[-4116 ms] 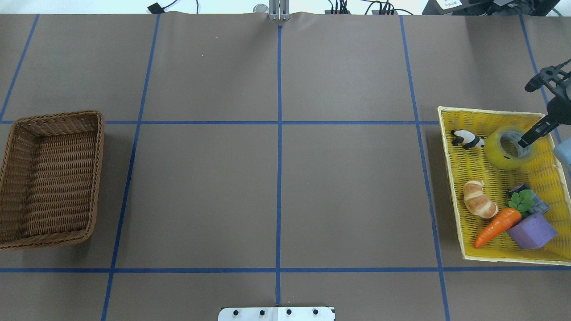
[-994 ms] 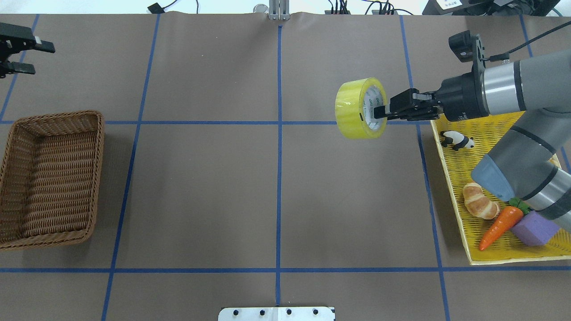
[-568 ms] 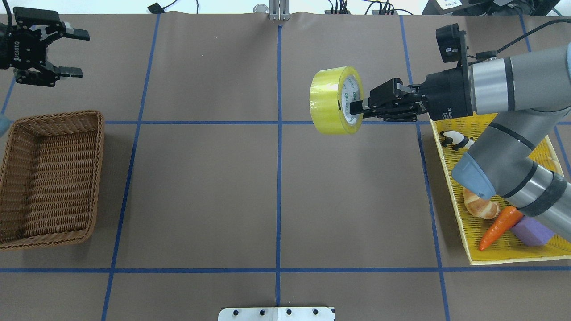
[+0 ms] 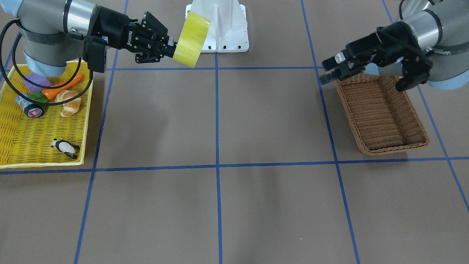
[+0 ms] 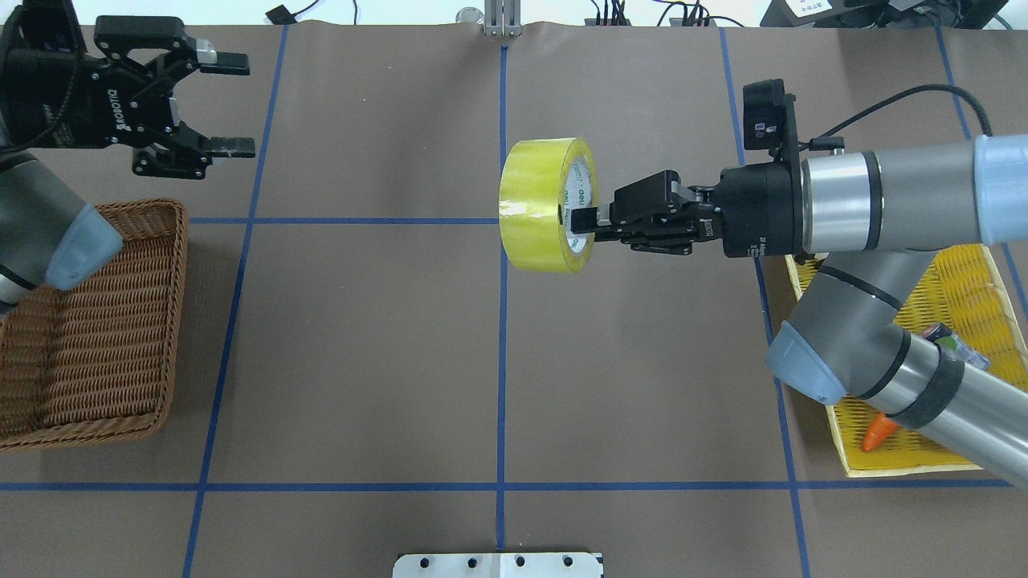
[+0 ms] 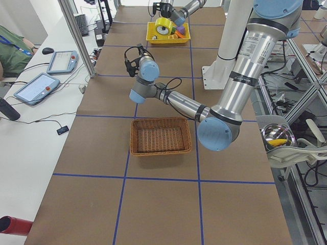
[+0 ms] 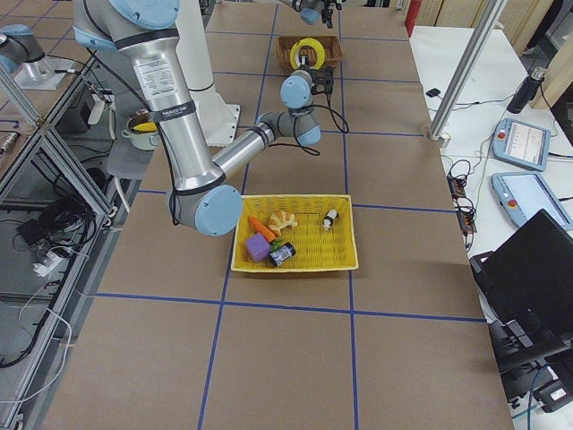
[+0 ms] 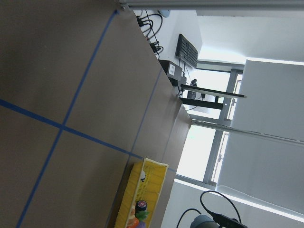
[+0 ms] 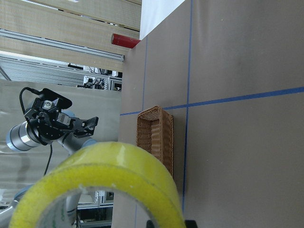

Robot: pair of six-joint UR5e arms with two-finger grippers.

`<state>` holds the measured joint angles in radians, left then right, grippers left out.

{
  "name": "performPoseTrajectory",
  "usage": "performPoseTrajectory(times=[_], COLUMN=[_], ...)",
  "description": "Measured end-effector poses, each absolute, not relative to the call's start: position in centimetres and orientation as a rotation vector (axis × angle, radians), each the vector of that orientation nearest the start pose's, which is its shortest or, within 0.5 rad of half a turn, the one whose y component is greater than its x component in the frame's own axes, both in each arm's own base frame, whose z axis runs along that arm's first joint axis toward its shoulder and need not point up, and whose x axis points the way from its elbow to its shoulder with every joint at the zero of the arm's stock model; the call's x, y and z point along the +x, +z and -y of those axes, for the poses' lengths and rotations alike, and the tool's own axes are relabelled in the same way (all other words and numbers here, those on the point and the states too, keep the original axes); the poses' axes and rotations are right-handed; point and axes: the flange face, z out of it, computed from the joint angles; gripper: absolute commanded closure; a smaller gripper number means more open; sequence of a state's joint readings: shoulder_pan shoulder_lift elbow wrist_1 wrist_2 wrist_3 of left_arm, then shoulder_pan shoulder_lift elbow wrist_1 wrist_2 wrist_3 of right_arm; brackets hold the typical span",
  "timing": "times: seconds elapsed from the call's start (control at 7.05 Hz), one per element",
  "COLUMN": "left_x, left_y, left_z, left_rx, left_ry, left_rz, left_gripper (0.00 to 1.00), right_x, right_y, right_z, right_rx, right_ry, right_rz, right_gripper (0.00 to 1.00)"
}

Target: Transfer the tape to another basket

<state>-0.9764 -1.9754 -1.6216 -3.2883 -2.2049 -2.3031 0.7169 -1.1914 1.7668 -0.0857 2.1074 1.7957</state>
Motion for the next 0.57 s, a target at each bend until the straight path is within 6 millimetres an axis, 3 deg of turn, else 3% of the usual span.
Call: performPoseTrajectory(times=[0.28, 0.57], left_x=[27.0, 29.6], left_y=[21.0, 18.4], left_z=[45.0, 42.4], left_rx=[-0.114, -0.158], left_ry=[-0.332, -0.312], left_rz=[-2.191, -2.269], left_gripper=[0.03, 0.04], right_x=[-35.0, -36.4], right_y=[21.0, 20.6], right_z=[38.0, 36.5], right_rx=[0.182, 0.167], right_ry=[0.047, 0.036], right_rz=[2.076, 2.124], right_gripper=[1.0, 1.0])
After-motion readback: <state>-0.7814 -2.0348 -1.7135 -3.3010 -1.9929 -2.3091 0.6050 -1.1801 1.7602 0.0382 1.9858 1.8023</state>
